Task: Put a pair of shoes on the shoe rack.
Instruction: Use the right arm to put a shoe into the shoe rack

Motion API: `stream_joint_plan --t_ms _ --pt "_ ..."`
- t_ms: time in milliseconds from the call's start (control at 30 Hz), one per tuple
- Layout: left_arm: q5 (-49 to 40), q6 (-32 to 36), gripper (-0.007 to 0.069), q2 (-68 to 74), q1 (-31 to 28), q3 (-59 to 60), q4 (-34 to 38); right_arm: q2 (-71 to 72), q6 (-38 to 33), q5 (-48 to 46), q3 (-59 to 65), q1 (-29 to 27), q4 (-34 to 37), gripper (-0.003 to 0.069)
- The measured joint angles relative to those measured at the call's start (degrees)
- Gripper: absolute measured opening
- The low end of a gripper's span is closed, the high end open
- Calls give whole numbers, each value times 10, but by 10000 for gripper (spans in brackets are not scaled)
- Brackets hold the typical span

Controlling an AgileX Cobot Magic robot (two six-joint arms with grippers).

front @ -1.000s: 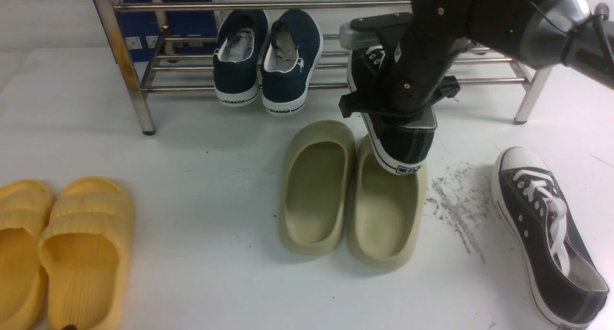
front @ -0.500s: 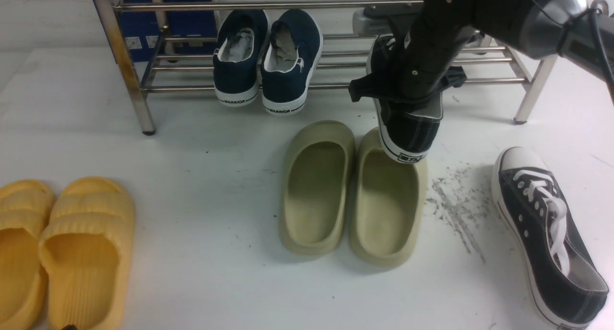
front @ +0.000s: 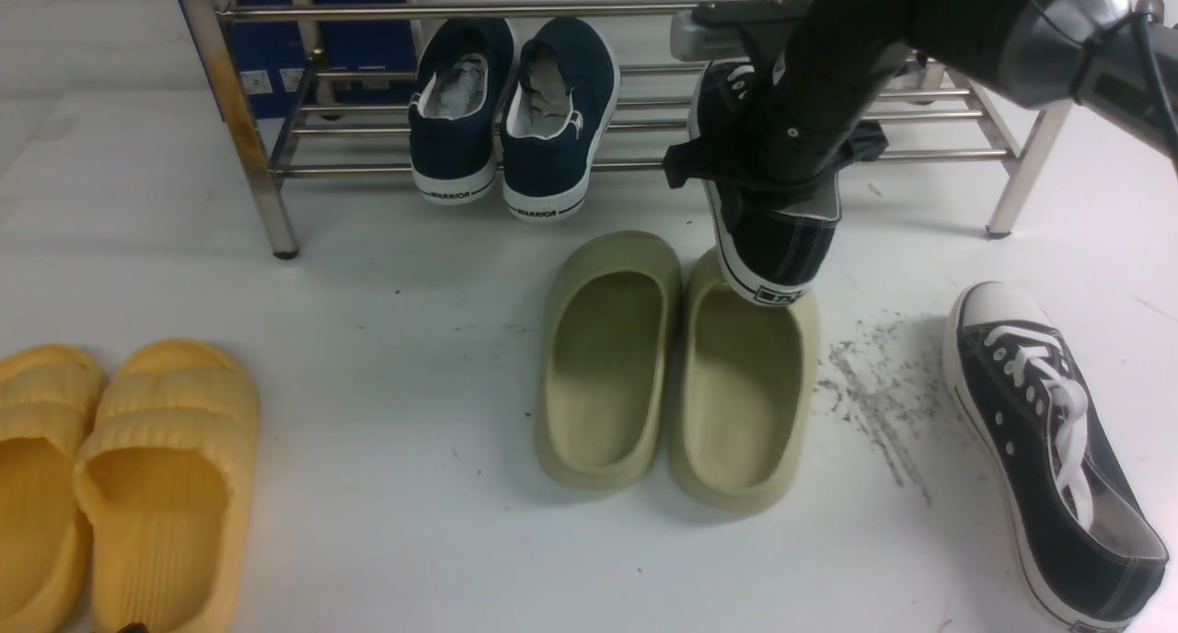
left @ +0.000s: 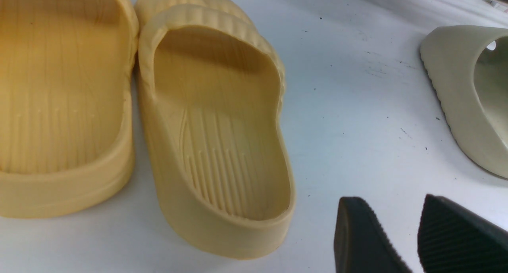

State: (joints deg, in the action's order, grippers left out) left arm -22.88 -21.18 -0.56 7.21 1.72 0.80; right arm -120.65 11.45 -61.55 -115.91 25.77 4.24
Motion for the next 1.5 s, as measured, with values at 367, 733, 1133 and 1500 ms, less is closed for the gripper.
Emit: stream_joint_plan --t_ms 367,733,1133,1500 --pt "0 0 239 0 0 0 0 -7 -6 27 -21 -1 -9 14" --pt "0 0 239 0 0 0 0 -30 -7 72 -21 -17 -13 14" --pt "0 0 239 0 0 0 0 -44 -23 97 -39 -23 -12 14" --pt "0 0 239 0 0 0 0 -113 -39 47 -162 -23 -6 14"
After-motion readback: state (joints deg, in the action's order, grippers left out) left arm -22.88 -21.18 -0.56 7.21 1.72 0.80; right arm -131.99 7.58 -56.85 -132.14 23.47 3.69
